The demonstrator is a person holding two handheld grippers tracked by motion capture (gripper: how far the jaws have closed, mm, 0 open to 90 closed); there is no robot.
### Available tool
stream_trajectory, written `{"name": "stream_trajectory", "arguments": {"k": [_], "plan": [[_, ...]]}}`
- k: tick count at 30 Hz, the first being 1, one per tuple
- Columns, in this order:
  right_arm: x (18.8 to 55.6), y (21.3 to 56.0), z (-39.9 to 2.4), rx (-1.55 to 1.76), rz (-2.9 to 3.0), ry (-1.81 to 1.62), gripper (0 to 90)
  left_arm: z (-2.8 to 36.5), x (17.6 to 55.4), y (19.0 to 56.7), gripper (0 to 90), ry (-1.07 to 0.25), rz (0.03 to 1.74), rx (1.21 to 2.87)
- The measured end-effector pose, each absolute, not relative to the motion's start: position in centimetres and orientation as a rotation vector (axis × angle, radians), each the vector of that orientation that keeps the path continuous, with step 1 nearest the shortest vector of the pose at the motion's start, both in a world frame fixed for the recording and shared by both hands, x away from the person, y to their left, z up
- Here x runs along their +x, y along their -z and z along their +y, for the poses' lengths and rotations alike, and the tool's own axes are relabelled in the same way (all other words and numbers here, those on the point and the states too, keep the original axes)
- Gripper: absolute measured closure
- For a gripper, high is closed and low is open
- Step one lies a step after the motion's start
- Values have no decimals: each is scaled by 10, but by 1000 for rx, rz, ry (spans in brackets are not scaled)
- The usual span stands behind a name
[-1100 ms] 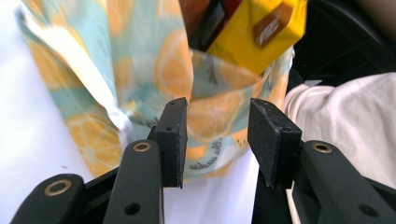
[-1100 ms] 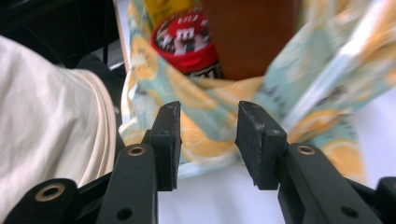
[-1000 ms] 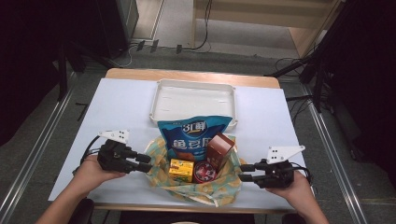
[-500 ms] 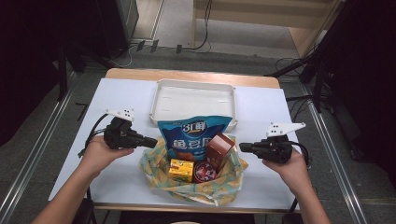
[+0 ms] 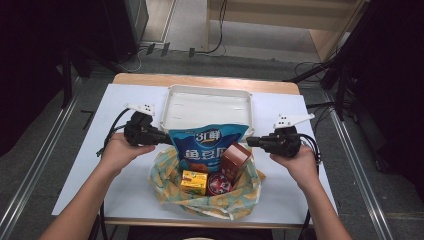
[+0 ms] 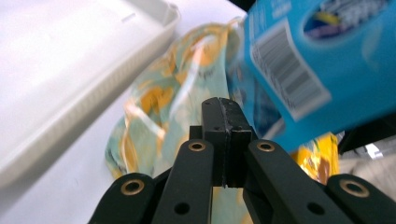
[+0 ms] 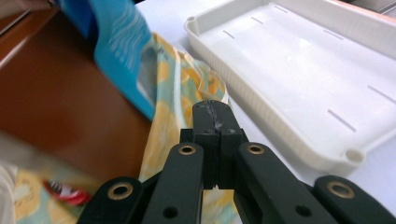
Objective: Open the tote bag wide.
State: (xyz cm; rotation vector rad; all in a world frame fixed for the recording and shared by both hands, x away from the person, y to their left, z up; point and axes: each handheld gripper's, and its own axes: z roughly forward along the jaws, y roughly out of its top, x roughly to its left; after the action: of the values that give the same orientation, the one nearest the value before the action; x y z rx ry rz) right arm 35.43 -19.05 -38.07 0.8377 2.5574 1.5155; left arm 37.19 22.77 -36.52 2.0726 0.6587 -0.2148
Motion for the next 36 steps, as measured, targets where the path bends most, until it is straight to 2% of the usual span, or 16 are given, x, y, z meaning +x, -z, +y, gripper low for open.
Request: {"name": "stream_trajectory", "arguments": {"k": [8,18,36], "plan": [[367,383,-173,815,2556,-1549,900,211,381,372,900,248,648,2069],[361,406,-163,799,2595,-1531,900,200,380,401,900,314,664,2095],[352,449,-165,840,2670,-1456,900,199,383,439,900,358,728,2149]]}}
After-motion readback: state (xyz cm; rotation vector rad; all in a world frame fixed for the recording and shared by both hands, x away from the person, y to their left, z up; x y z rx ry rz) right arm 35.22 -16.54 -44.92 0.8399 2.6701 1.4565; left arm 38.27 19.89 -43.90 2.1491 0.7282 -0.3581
